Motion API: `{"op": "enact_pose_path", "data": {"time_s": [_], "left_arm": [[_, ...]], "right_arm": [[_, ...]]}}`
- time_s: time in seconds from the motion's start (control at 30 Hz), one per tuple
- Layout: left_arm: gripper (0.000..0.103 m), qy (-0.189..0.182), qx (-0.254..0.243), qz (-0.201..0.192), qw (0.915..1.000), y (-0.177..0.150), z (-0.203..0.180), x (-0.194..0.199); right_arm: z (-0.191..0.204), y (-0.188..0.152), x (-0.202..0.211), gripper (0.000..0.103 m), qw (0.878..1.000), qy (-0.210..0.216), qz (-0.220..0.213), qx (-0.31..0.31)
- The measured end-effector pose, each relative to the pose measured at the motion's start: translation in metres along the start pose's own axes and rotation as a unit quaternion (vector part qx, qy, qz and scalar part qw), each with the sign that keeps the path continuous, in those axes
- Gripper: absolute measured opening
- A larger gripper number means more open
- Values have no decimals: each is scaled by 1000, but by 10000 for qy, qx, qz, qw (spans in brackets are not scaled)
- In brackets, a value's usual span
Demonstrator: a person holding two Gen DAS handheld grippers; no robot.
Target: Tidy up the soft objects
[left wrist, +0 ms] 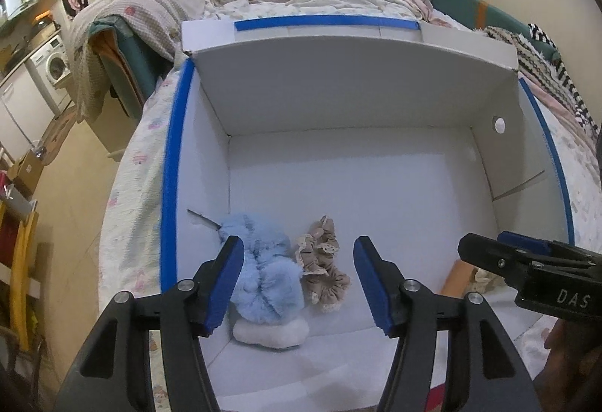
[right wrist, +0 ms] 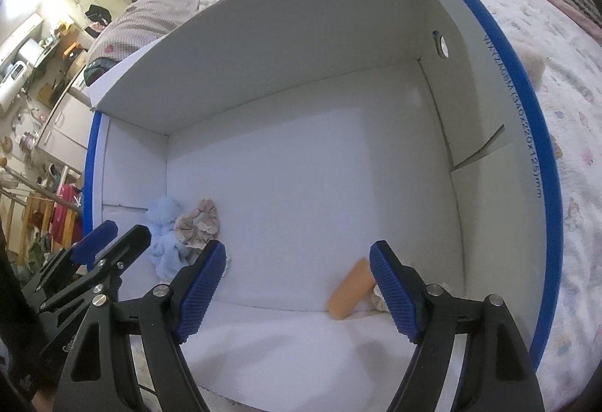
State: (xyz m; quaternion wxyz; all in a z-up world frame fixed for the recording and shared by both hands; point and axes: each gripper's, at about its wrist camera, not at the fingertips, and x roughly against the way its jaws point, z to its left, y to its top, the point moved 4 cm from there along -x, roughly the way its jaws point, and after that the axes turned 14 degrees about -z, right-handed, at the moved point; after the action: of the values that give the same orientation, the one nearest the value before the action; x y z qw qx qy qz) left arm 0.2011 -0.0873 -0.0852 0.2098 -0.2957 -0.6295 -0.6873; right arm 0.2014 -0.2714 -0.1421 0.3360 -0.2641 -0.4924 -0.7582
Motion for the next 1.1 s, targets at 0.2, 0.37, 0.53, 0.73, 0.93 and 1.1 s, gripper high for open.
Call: {"op": "enact_pose_path", "data": {"time_s": [0.2, 0.37, 0.53, 0.73, 0.93, 1.1], "left_arm": [[57, 79, 11, -90, 9999, -1, 5, 14], [62, 125, -54, -84, 9999, -4, 7, 23], [64, 182, -47, -194, 9996, -7, 18, 42], [64, 302, 71, -172, 9994, -21, 34, 58], [64, 375, 193, -151, 9990, -39, 47, 76], [64, 406, 314, -129, 9986, -50, 54, 87]], "right_arm": [[0, -2, 6, 84, 10000, -36, -42, -5], [7, -7, 26, 84, 9984, 427, 13, -361], [6, -12, 45, 84, 9984, 429, -179, -334], [-3, -25, 61, 83, 9986, 265, -255, -371], [-4, -33, 80, 84, 9982, 239, -490, -249], [-1, -46, 83, 83, 9988, 246, -393, -177]]}}
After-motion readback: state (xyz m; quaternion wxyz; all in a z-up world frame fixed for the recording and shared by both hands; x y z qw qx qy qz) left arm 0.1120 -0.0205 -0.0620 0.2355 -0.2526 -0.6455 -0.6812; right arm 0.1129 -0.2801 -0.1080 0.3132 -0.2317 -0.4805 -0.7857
